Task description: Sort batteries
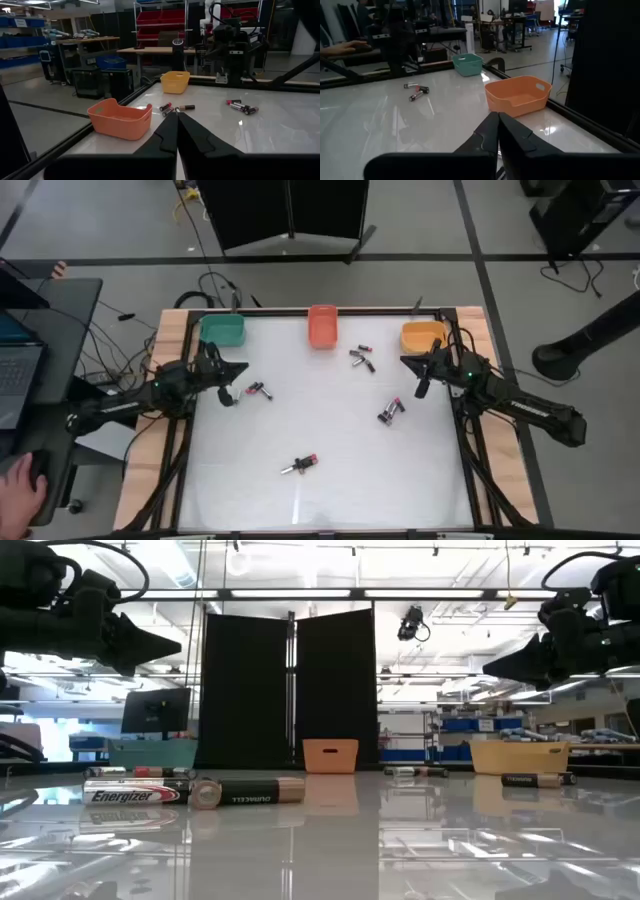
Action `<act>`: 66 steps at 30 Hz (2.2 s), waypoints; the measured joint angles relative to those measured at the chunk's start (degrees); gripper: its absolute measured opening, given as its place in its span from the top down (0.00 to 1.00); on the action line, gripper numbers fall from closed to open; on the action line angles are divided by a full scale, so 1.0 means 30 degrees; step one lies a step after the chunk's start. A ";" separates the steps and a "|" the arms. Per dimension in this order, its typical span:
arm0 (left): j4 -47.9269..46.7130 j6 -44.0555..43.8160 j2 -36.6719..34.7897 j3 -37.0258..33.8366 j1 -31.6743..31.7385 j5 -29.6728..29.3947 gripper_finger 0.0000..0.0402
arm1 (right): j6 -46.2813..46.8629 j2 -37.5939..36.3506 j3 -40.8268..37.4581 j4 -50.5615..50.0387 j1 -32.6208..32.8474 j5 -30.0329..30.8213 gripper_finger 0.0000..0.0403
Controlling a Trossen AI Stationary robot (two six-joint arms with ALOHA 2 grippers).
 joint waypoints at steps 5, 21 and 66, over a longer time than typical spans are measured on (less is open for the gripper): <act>0.0005 0.0000 -0.0003 0.0000 -0.0007 0.0000 0.96 | 0.0000 -0.0007 0.0003 0.0003 0.0000 0.0000 0.94; 0.0007 0.0000 -0.0001 0.0000 -0.0001 -0.0007 0.96 | 0.0000 -0.0007 -0.0005 0.0007 0.0000 0.0000 0.94; 0.0794 0.0007 -0.0147 0.0000 0.0444 -0.0262 0.96 | 0.0000 0.0044 0.0003 0.0109 0.0000 0.0000 0.94</act>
